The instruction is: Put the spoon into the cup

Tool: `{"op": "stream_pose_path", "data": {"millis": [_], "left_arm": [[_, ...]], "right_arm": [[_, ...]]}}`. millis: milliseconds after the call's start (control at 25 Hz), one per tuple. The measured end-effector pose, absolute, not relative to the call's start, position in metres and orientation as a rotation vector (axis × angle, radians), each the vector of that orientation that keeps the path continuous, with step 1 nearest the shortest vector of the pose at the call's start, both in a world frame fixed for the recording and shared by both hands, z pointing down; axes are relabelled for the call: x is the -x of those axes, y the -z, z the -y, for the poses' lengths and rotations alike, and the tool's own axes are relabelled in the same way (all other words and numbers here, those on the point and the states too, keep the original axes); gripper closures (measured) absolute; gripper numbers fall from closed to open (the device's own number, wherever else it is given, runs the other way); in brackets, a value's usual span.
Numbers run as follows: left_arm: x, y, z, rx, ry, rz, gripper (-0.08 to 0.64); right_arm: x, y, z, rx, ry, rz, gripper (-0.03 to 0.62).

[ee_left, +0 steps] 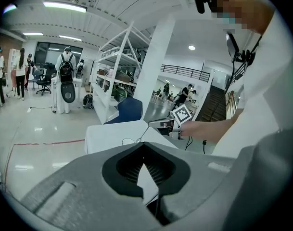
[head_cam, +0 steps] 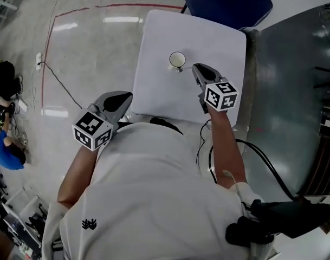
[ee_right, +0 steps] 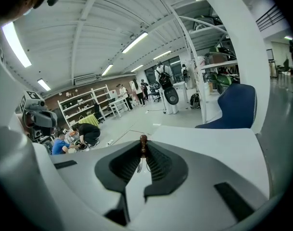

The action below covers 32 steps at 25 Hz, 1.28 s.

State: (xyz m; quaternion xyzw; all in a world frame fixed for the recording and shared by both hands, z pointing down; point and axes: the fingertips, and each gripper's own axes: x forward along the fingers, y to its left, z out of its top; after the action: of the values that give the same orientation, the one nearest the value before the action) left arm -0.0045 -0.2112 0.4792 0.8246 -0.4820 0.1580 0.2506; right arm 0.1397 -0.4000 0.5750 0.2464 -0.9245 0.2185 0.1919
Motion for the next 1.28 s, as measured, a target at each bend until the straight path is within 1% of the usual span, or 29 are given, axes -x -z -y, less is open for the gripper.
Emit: {"op": "stream_pose_path", "data": {"millis": [640,1040,1280], "left_arm": [[0.019,-0.481,0.220,-2.125,-0.495,1.381,0.555],[0.040,-0.481,0.225,-2.076,-0.524,1.386,0.555],[0.040,-0.487,0.230,-2.058,-0.530,1.384,0.555]], "right_arm": [[-0.113,-0.646,0.449,-0.629,-0.685,2.524,0.549],[-0.091,-0.681,0.456,-0.599,-0.743,2.470,0.549],[-0.088,-0.701,0.461,-0.588,-0.758,2.445,0.549]]}}
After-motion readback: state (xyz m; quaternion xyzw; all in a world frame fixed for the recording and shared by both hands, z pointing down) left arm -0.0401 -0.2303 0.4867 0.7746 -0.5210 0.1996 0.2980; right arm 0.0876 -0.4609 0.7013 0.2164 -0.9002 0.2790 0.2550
